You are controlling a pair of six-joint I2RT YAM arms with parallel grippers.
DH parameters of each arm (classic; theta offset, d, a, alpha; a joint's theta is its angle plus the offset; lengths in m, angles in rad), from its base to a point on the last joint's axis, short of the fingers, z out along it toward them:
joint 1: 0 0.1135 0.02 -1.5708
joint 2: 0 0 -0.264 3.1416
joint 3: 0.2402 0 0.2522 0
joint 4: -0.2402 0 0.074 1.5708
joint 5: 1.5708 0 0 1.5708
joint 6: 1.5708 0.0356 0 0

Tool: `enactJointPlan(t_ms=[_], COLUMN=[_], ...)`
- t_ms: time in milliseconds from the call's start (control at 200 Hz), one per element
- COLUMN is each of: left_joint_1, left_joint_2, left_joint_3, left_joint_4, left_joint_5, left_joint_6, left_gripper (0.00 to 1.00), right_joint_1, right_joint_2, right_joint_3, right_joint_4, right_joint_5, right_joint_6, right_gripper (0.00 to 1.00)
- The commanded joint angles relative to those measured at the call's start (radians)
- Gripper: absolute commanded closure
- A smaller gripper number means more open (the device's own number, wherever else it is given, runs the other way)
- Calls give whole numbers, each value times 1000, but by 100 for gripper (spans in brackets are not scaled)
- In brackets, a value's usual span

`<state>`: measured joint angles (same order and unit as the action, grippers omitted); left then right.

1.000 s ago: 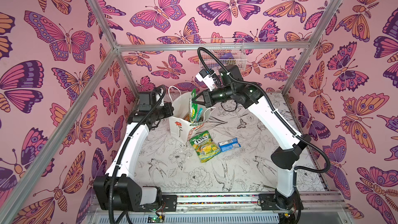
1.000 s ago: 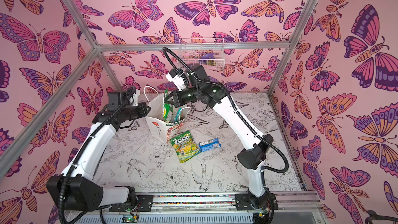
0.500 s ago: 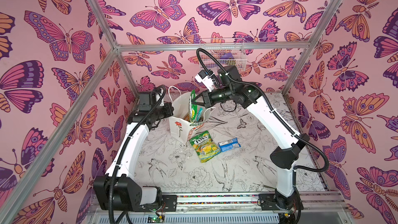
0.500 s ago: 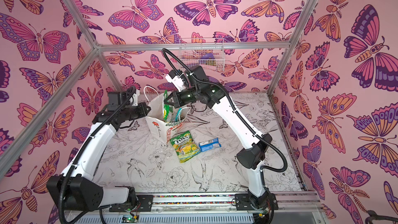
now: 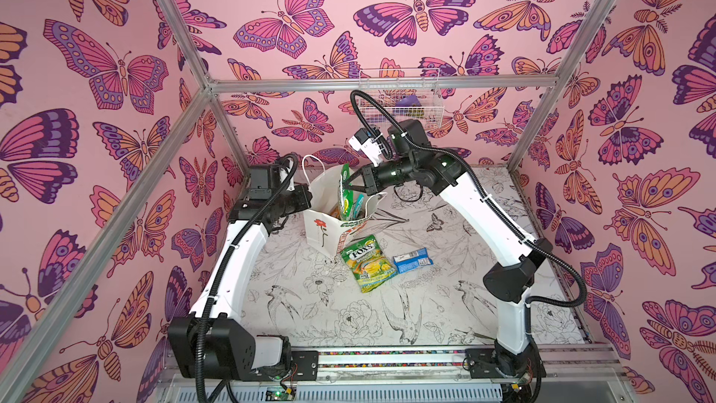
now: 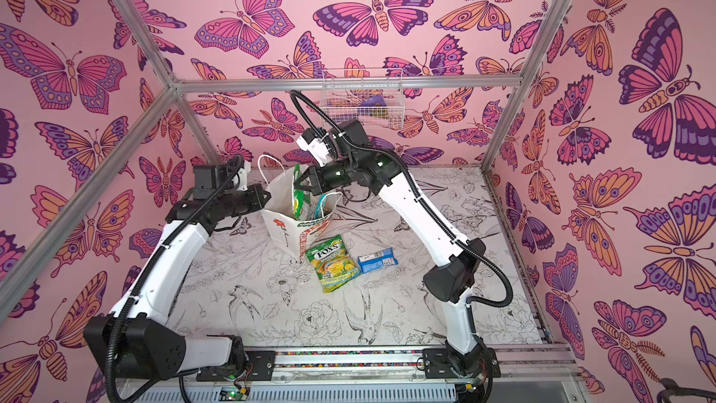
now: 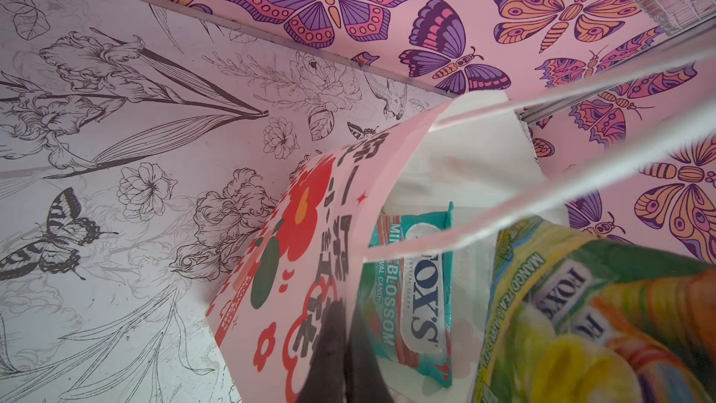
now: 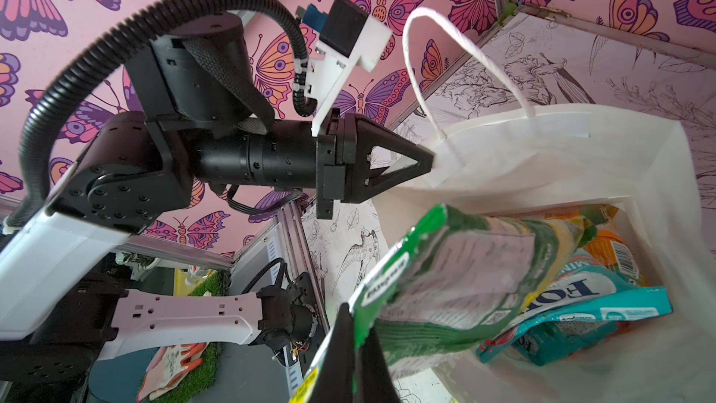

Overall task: Place the snacks into the paper bag
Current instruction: 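Lower the green pack into the paper bag and open the right gripper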

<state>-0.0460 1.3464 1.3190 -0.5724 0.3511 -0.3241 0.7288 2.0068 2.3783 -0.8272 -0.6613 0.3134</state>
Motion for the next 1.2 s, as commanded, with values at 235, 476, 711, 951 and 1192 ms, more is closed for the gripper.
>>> enactJointPlan(t_ms=[235,476,711,951,1192], left_joint_1=[10,9,11,11,12], left_joint_2=[-29,-29,-30,-29,-26], left_joint_3=[-3,-3,-3,-3,-3], left_joint_4=[56,55,56,55,55], left_joint_5=[7,8,8,8,9], left_joint_6=[-4,-4,-4,-4,-6], left_gripper=[100,100,100,100,100], right_joint_1=[14,26,28,28,29], right_joint_2=[3,16,15,5,-28], right_joint_3=[42,46,47,47,39], right_joint_4=[39,46,48,45,42], right_joint_5=[-37,-44,-41,-36,-33], right_joint_6=[-5,1,4,9,9], right_gripper=[99,98,86,55,49])
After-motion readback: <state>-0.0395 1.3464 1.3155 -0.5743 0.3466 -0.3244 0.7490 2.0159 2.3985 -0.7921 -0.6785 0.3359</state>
